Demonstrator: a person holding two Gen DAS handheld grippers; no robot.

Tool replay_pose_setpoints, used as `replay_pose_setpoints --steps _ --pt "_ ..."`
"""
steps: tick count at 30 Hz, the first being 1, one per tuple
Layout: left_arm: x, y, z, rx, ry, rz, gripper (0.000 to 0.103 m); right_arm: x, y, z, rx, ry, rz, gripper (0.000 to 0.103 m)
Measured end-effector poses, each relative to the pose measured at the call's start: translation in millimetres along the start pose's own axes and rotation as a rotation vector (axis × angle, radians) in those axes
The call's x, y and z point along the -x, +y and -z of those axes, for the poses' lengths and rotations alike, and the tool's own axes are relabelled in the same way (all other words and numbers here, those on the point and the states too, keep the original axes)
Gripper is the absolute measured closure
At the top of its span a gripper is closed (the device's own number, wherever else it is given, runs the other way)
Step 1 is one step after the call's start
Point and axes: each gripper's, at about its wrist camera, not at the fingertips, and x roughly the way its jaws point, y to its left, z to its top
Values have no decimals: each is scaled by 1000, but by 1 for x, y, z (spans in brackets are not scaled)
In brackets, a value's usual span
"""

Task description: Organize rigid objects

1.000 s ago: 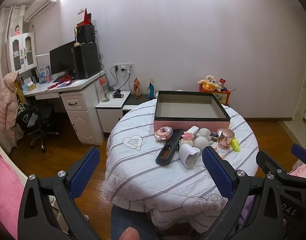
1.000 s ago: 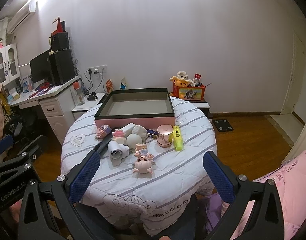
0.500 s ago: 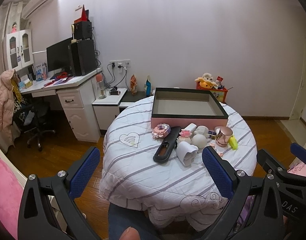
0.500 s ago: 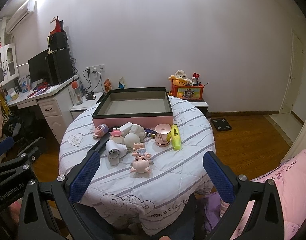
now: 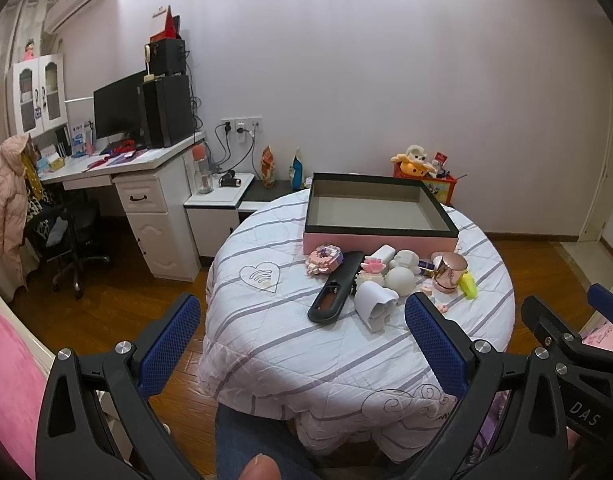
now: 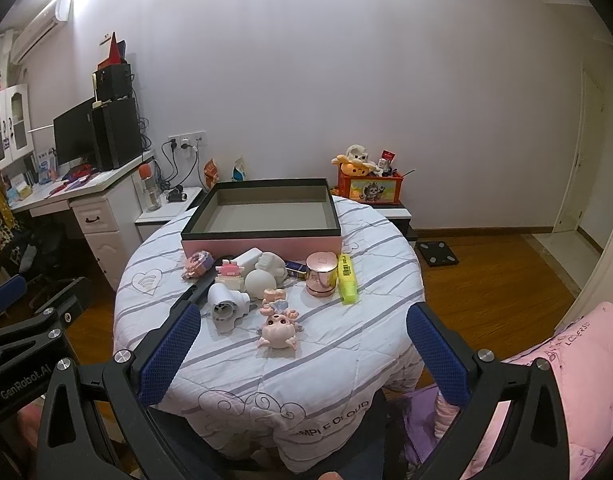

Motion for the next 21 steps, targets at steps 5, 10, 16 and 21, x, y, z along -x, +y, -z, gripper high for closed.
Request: replay_pose_setpoints --steps 5,10,16,21 --pt "0 1 0 -1 1 1 0 1 1 0 -1 2 -1 0" --pt "-1 2 1 0 3 2 0 1 0 0 -2 3 -2 0" --pt "-1 2 2 1 3 3 0 -2 0 0 -3 7 -3 0" --pt "-5 3 5 3 9 2 0 -7 -2 -1 -5 17 -8 0"
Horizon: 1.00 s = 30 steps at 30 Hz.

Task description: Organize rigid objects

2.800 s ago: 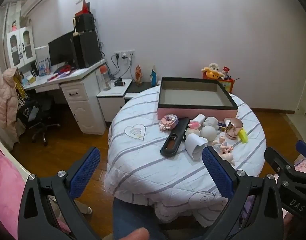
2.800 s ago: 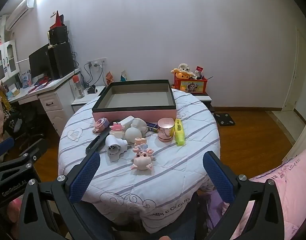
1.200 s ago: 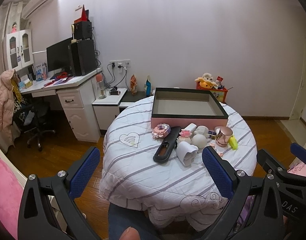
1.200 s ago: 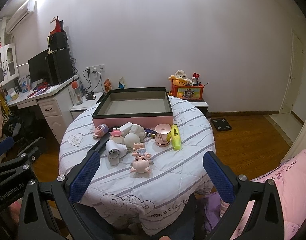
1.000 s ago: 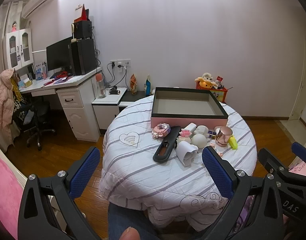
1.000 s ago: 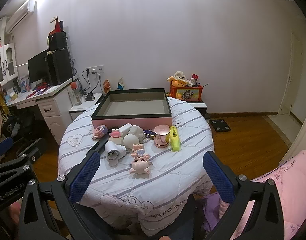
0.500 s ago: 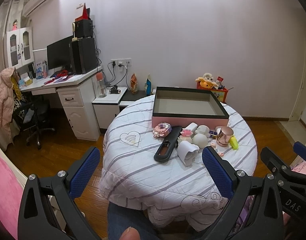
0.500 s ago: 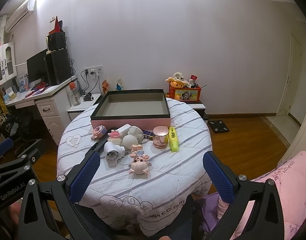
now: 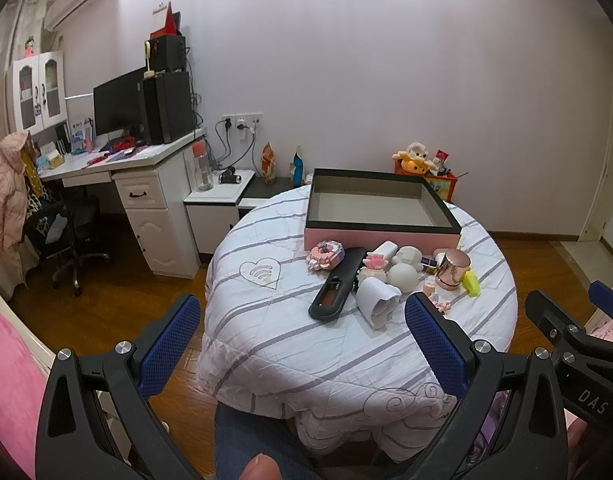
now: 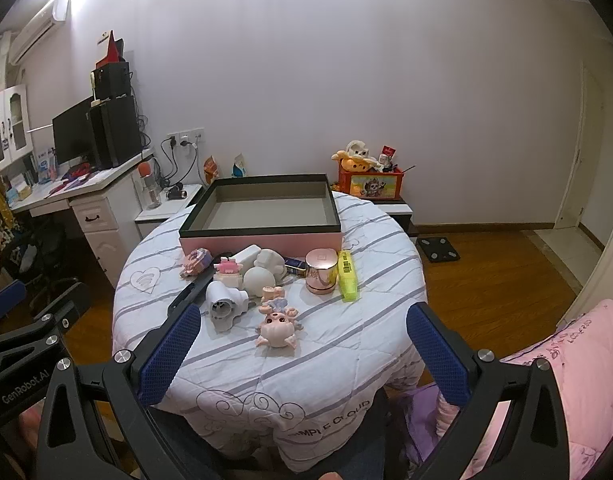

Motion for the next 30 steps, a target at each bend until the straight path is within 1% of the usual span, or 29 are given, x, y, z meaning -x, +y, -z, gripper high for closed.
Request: replay_pose_setpoints --steps 6,10,13,21,24,30 --pt "-22 2 7 -4 29 -7 0 -17 -4 3 1 28 3 0" --pt "-49 7 10 3 71 -13 0 -39 -8 5 3 62 0 0" --pt "-72 11 11 10 101 -2 0 -58 -11 8 17 87 7 0" --pt "-142 -5 13 -56 177 18 0 -114 -34 12 -11 170 18 0" --pt "-158 -7 13 -62 200 25 0 -131 -41 10 -18 196 26 0" --pt "-183 -7 11 -59 233 26 0 -152 -45 7 1 217 38 0"
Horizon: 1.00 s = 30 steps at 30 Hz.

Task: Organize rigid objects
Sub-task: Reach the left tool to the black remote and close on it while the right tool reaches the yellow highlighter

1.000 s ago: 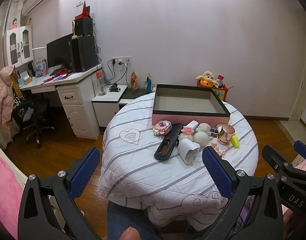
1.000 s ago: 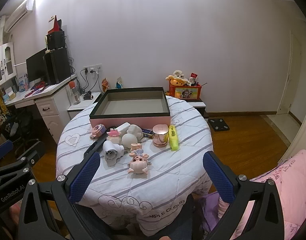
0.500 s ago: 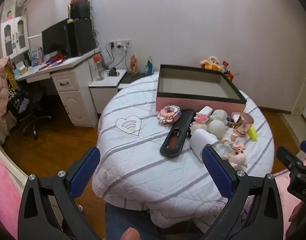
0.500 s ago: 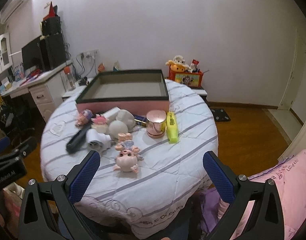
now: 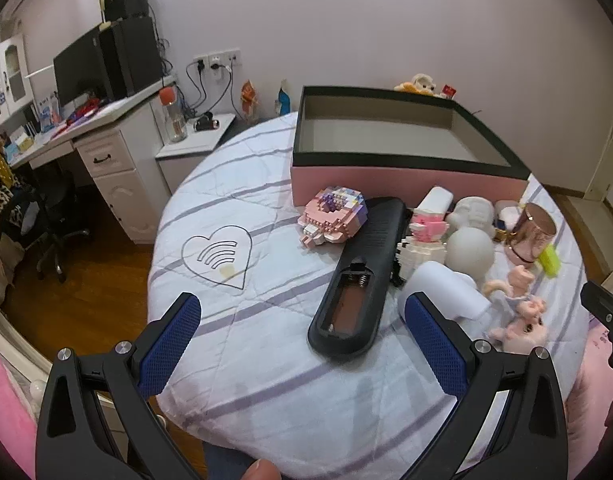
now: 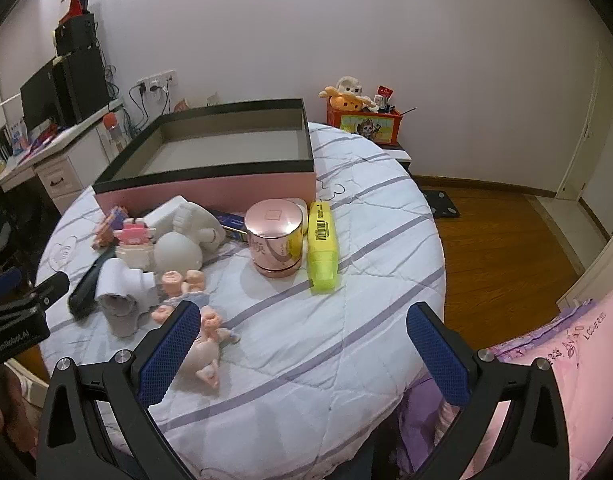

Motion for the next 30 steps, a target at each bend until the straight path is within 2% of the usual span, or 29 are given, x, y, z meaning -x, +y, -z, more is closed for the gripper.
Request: replay_pose_setpoints --steps 8,13,18,30 --pt "-36 -8 -4 -31 71 27 0 -27 -14 -4 -13 46 22 0" --pt "-51 -8 -8 -26 95 33 0 -37 -16 -8 -20 57 20 0" --pt "-67 -6 -11 -6 125 71 0 -49 -17 -10 -17 76 21 0" --pt "-74 5 -19 6 122 157 3 -66 -20 -15 -15 101 32 0"
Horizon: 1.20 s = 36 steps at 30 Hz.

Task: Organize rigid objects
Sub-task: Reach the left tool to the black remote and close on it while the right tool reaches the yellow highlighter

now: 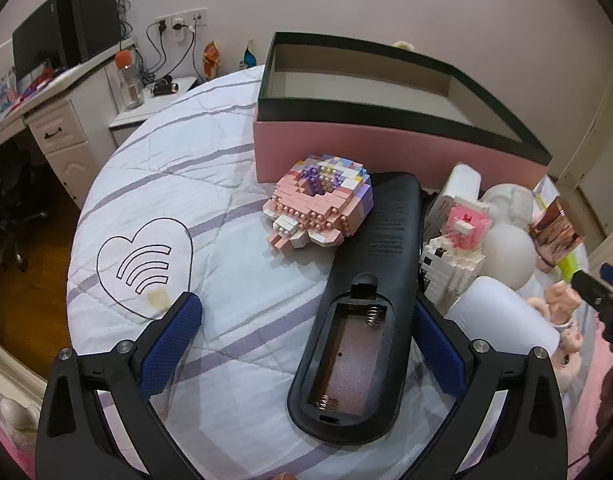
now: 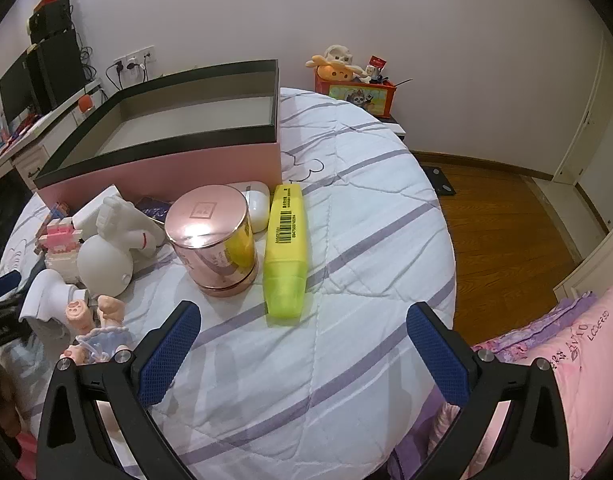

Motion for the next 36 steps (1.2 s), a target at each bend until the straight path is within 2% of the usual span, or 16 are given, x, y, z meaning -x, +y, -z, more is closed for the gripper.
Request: replay_pose_setpoints --steps 6,11,13,15,16,18,21,25,26,27,29,31,32,33,34,36 --pt "0 4 -2 -3 2 3 4 -7 -2 -2 -2 12 9 0" --pt "-10 -2 -7 -49 8 -5 5 -10 -1 -5 2 19 17 0" --pt "-9 -2 -7 -53 -2 6 13 -11 -1 -6 6 19 19 0" --pt "-6 -2 -7 -52 -10 13 30 -12 -1 -8 7 20 23 0" --pt "-5 -2 -7 -57 -11 20 34 -13 -1 -8 7 21 23 0" --pt "-3 -3 -7 -73 -13 37 49 -15 -1 -8 8 25 22 0" --pt "-1 -4 -5 -91 -19 47 53 -18 -1 -7 10 35 23 0" --pt "0 -2 -7 -95 -16 51 51 -20 0 -7 15 39 22 0" --pt "-1 -2 -8 -99 -15 32 40 -20 0 -7 15 39 23 0" --pt "-1 -3 -9 -103 -17 8 18 -20 0 -7 14 39 22 0" --pt "1 -3 -12 -115 -42 -24 3 -20 -1 -7 9 39 21 0" --pt "4 -4 -15 -134 -64 -6 4 -21 -2 -7 7 40 22 0" --pt "3 -4 -17 -140 -64 7 11 -21 -3 -7 6 41 23 0" --pt "1 -4 -18 -141 -53 24 24 -22 -3 -6 5 42 23 0" --pt "-3 -4 -20 -135 -35 60 30 -22 -3 -7 3 43 21 0" --pt "-5 -5 -21 -124 -26 74 30 -23 -3 -7 1 44 20 0"
